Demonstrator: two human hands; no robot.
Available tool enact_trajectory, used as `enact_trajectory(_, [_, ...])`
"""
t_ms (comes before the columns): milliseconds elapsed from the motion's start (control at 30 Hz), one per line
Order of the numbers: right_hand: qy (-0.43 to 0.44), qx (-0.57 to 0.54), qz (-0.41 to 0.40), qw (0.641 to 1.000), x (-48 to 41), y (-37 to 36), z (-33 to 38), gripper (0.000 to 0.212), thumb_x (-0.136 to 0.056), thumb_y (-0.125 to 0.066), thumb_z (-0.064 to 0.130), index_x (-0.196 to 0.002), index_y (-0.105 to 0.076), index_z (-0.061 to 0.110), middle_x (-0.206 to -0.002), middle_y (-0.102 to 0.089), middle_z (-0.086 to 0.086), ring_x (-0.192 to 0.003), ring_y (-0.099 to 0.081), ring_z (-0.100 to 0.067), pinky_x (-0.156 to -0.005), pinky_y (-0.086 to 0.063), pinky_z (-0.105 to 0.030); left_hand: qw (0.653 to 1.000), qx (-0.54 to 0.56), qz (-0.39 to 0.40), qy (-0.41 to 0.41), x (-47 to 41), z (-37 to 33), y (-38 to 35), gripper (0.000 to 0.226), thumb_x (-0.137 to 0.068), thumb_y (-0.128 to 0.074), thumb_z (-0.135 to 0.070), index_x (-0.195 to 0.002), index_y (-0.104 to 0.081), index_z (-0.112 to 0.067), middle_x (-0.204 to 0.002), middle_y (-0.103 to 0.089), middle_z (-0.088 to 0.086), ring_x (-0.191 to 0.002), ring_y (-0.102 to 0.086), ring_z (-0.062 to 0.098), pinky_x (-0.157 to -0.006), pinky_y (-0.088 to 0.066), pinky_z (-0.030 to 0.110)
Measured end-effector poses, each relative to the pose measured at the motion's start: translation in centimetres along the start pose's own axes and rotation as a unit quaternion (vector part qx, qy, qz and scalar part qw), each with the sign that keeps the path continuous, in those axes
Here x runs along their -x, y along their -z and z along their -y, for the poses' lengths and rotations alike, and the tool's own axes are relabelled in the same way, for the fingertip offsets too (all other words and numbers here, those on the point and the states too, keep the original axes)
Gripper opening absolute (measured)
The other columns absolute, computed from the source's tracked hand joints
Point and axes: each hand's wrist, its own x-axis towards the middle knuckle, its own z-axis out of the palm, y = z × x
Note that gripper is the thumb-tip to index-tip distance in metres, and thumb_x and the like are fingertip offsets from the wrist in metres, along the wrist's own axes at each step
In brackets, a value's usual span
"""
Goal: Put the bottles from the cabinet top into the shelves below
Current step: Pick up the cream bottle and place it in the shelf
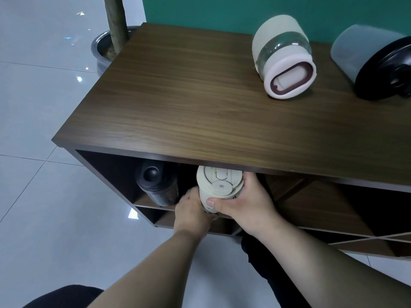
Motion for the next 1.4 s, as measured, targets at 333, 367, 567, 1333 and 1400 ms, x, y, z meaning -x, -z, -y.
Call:
enact_trajectory(333, [-0.063, 0.083, 0.002, 0.995, 1.4, 1.2, 1.1, 0.09, -0.038, -0.09, 0.042, -0.115, -0.046, 0.053, -0.117, -0.067, 0.025, -0.117, -0.062, 0.0, -0.105, -0.05, -0.032, 0.993, 0.105, 0.032, 0.041, 1.5, -0.3, 1.9, 0.094, -0.06, -0.091, -0.014, -0.142, -0.048, -0.03, -0.132, -0.057, -0.006, -0.125, -0.057, 0.02, -0.106, -0.054, 0.045])
enact_trajectory(367, [-0.075, 0.094, 0.006, 0.993, 1.7, 1.4, 1.4, 0.096, -0.039, -0.09, 0.042, -0.124, -0.044, 0.049, -0.121, -0.066, 0.024, -0.12, -0.061, -0.002, -0.106, -0.049, -0.032, 0.992, 0.109, 0.047, 0.048, 1.8, -0.5, 2.4, 0.094, -0.062, -0.09, -0.012, -0.144, -0.047, -0.029, -0.134, -0.055, -0.006, -0.126, -0.056, 0.018, -0.107, -0.053, 0.044])
enact_trajectory(567, [-0.214, 0.09, 0.093, 0.968, 5.7, 2.8, 4.3, 0.091, -0.079, -0.085, 0.017, -0.155, -0.034, 0.018, -0.112, -0.065, 0.012, -0.101, -0.06, -0.002, -0.082, -0.043, -0.015, 0.981, 0.141, 0.124, 0.055, 2.2, 2.7, 2.1, 0.085, -0.065, -0.093, -0.029, -0.139, -0.053, -0.038, -0.124, -0.074, -0.01, -0.112, -0.072, 0.013, -0.099, -0.06, 0.051])
enact_trajectory(1333, [0.034, 0.247, -0.249, 0.936, 2.1, 7.1, 18.3, 0.094, -0.076, -0.079, 0.053, -0.152, -0.035, 0.018, -0.151, -0.043, -0.006, -0.137, -0.047, -0.023, -0.112, -0.04, -0.041, 0.918, 0.386, 0.074, -0.052, 10.7, -13.5, 18.3, 0.008, -0.096, -0.068, -0.012, -0.096, -0.075, -0.016, -0.076, -0.07, -0.001, -0.073, -0.064, 0.011, -0.071, -0.049, 0.022])
enact_trajectory(1400, [0.016, 0.258, -0.27, 0.927, -0.4, 6.4, 18.9, 0.111, -0.072, -0.079, 0.059, -0.157, -0.023, 0.015, -0.158, -0.035, -0.01, -0.143, -0.04, -0.029, -0.113, -0.036, -0.043, 0.914, 0.391, 0.089, -0.063, 10.1, -13.7, 17.8, 0.009, -0.096, -0.068, -0.013, -0.092, -0.076, -0.014, -0.077, -0.068, 0.002, -0.072, -0.062, 0.013, -0.069, -0.049, 0.022])
